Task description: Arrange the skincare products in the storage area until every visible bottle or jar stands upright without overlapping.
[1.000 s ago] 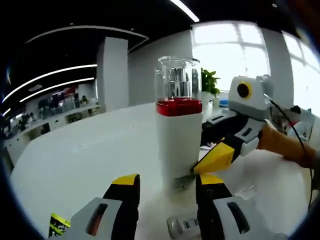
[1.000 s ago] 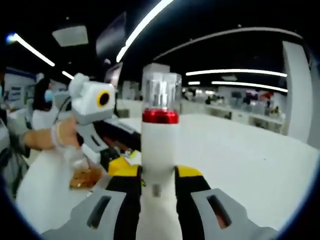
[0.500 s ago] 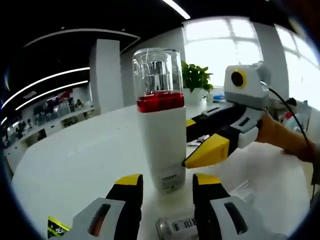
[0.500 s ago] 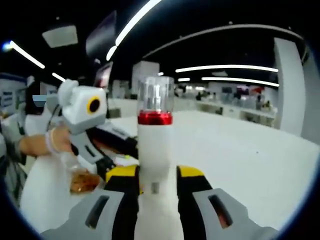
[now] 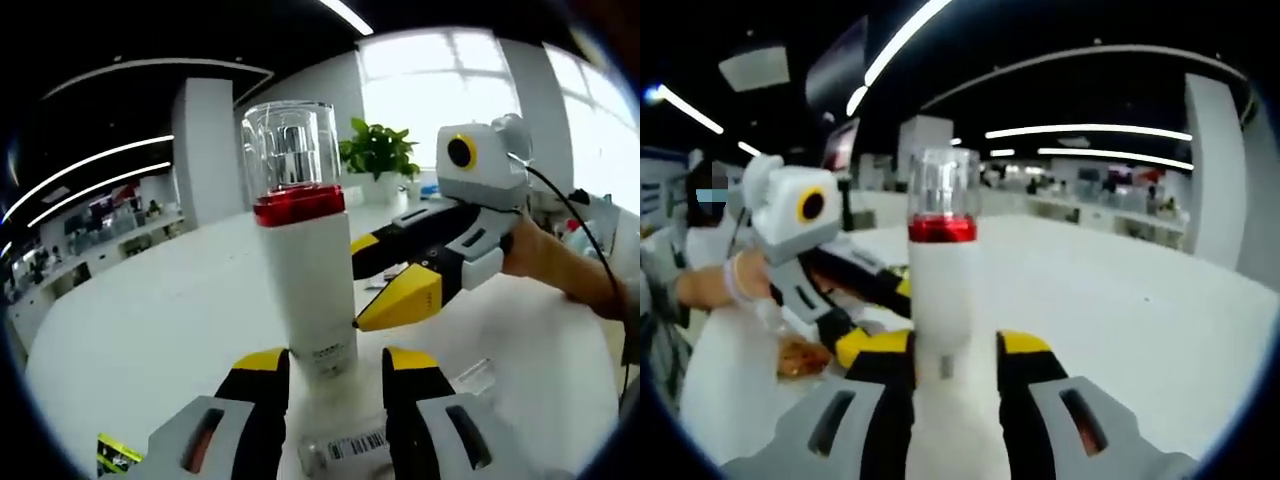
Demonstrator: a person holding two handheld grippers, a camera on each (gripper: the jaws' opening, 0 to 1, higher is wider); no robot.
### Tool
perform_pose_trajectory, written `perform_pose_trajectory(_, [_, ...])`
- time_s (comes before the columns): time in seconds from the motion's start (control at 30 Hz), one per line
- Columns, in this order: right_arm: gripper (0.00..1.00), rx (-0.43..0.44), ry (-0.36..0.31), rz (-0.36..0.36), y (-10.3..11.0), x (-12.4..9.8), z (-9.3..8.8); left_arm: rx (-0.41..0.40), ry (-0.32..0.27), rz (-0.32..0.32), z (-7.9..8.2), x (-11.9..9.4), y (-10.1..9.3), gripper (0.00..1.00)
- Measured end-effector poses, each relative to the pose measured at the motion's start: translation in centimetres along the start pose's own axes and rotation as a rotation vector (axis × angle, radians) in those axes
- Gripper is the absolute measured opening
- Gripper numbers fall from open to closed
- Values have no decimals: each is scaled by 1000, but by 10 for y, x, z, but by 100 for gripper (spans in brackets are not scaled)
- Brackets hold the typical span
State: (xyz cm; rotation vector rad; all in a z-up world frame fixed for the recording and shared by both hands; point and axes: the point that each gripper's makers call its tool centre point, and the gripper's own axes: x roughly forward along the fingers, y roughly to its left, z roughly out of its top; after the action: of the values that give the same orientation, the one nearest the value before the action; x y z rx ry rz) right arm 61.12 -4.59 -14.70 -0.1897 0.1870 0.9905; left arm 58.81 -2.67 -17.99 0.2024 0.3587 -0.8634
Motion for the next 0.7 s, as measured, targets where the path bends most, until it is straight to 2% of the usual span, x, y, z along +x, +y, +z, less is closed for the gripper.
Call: perform_pose_trajectory(0.7, [23,-11,21,-53,-13,-3,-7,-16,3,11,0,-1,1,38])
